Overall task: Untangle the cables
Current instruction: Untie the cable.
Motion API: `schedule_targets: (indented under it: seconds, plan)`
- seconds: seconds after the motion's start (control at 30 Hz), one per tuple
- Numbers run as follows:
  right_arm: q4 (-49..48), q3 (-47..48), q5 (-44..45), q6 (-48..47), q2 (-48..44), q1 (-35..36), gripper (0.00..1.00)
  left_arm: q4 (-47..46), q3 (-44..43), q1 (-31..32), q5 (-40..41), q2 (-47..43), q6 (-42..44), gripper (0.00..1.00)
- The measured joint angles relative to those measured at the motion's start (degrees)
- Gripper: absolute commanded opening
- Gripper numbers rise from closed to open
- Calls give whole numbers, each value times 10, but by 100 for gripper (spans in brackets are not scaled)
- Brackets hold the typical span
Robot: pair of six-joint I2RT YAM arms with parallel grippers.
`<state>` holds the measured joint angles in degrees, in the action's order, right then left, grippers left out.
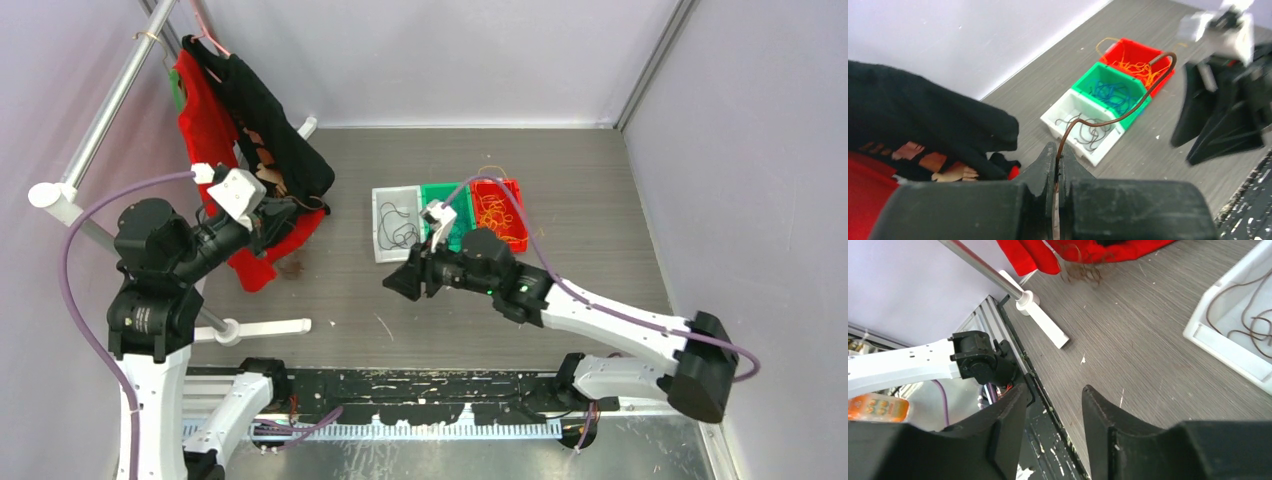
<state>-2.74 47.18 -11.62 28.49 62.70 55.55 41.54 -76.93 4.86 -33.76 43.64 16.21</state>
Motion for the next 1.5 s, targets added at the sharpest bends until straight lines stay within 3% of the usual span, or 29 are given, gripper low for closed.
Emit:
schedule_targets:
  seconds: [0.13,0.3,0.37,0.53,0.63,0.77,0.83,0.9,1.17,1.37,1.5]
  plan:
    - [-67,3,17,-6,84,36,61,-2,-14,0,-36,11,-29,0]
    - [-104,19,31,-12,171,57,58,-2,-15,0,-68,12,-57,0]
    - [-113,23,37,-15,185,56,54,-2,-18,0,-79,13,-70,0]
    - [-136,31,50,-24,206,55,31,-18,-27,0,-113,12,-111,0]
    - [-142,32,52,-27,216,55,28,-34,-28,0,-135,13,-139,0]
    - [-144,32,55,-29,228,55,37,-57,-28,0,-164,13,-176,0]
    - [-144,32,56,-29,232,55,50,-66,-28,0,-174,14,-188,0]
    - [-144,32,56,-27,233,55,57,-76,-28,0,-184,14,-198,0]
    - [-175,41,39,-8,237,56,64,-87,-28,0,-190,14,-203,0]
    - [-191,51,29,4,239,62,47,-86,-30,0,-190,15,-202,0]
    - [-183,52,29,3,242,63,29,-87,-41,0,-190,18,-202,0]
